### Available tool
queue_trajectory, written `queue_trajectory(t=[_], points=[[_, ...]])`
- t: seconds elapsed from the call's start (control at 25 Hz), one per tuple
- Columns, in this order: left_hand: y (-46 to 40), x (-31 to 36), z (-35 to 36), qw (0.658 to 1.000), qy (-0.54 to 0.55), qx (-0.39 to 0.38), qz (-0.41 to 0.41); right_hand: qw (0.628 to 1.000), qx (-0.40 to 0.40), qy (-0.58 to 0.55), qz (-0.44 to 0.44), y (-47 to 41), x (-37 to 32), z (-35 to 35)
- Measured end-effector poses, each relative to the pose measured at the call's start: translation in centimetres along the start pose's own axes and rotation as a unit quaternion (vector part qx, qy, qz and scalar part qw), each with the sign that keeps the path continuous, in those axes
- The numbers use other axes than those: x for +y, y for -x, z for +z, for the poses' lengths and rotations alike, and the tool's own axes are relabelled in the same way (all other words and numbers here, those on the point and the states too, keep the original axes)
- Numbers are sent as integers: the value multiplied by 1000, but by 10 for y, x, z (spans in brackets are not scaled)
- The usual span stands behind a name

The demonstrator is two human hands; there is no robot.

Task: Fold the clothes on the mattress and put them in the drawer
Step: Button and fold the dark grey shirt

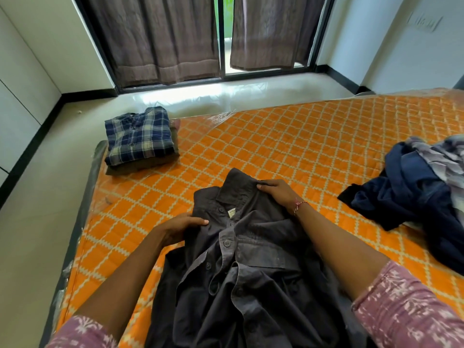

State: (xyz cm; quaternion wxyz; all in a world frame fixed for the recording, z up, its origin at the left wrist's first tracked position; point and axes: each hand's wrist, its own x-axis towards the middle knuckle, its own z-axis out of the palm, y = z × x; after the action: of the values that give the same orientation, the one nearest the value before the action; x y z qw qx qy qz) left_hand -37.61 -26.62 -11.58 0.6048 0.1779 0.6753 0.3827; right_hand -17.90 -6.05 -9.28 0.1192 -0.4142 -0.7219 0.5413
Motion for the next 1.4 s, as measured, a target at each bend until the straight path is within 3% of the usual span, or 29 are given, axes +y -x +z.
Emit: queue_trajectory(t=[0.12, 0.2, 0.28, 0.4, 0.44, 0.52, 0.64, 0.76, 0.84, 0.88, 0.96, 1.0, 1.08, 1.12, 1.16, 1.24, 1.28, 1.36, 1.4], points=[[10, 19, 16, 983, 50, 135, 118, 979, 64, 176, -78, 5, -24, -23], [23, 42, 22, 963, 63, 179, 193, 971, 122, 167, -119, 11, -46, -40], [45, 77, 15, 961, 79, 141, 225, 979, 125, 91, -134, 22, -71, -58], [84, 123, -7, 973, 40, 37, 225, 989, 36, -46, -134, 42, -109, -92], [101, 135, -7, 968, 7, 30, 250, 986, 22, -52, -159, 51, -123, -103], [125, 156, 3, 943, -75, 106, 306, 974, 66, 4, -216, 63, -149, -115], [141, 187, 13, 845, -242, 289, 379, 912, 266, 195, -245, 69, -180, -119], [161, 221, 18, 697, -428, 460, 344, 816, 404, 364, -197, 81, -201, -127], [180, 242, 31, 632, -468, 524, 326, 804, 440, 338, -215, 85, -220, -135], [187, 253, 38, 619, -466, 538, 333, 828, 446, 258, -219, 87, -233, -140], [195, 273, 47, 633, -450, 529, 343, 875, 423, 90, -217, 87, -255, -155], [195, 283, 48, 666, -427, 502, 350, 888, 404, 47, -213, 87, -262, -165], [198, 292, 45, 768, -357, 416, 331, 910, 362, 50, -196, 95, -264, -177], [200, 294, 45, 784, -349, 400, 321, 910, 364, 64, -189, 100, -262, -179], [200, 296, 45, 769, -375, 410, 317, 899, 385, 75, -195, 101, -260, -181], [204, 297, 44, 682, -450, 466, 339, 867, 437, 83, -223, 102, -257, -186], [207, 298, 43, 656, -489, 458, 348, 861, 441, 99, -234, 102, -254, -189], [211, 296, 37, 630, -571, 404, 337, 858, 427, 147, -247, 103, -247, -191], [212, 294, 35, 617, -586, 413, 326, 857, 419, 172, -245, 103, -245, -190]])
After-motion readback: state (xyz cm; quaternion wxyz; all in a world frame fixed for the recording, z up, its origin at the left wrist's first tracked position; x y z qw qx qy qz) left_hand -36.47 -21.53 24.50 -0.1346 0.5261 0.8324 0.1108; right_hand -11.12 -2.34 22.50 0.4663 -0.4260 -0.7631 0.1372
